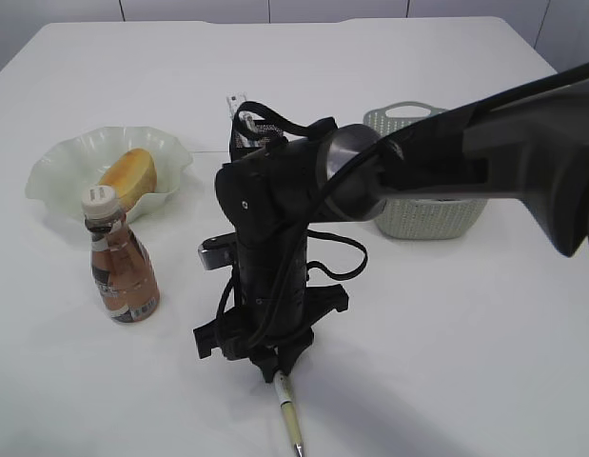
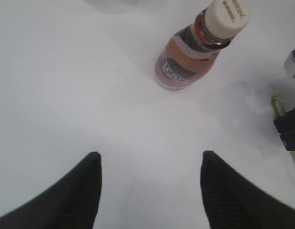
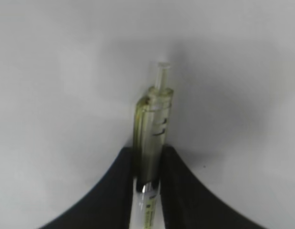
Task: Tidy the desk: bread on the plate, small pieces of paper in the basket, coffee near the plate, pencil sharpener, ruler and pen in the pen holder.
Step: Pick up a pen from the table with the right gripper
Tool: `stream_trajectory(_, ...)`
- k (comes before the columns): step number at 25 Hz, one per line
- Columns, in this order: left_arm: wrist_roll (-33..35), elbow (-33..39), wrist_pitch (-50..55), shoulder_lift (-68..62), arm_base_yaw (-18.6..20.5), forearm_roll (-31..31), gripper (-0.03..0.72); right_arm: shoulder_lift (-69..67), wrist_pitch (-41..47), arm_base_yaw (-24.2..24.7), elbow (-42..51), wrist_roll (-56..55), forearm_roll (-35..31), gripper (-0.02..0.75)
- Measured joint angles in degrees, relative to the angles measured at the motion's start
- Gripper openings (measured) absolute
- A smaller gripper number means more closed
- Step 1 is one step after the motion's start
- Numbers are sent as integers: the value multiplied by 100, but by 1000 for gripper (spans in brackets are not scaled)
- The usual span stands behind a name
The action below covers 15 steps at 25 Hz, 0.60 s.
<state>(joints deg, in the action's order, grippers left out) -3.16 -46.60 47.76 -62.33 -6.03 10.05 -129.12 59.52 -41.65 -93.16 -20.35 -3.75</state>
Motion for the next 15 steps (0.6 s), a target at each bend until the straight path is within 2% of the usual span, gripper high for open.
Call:
stream_trajectory(4, 0, 0, 0, 0, 0, 0, 479, 0, 0, 0, -11, 108, -12, 111)
stream_trajectory(15, 0, 0, 46, 0, 0, 0, 479, 198, -75, 47, 0, 255, 59, 108)
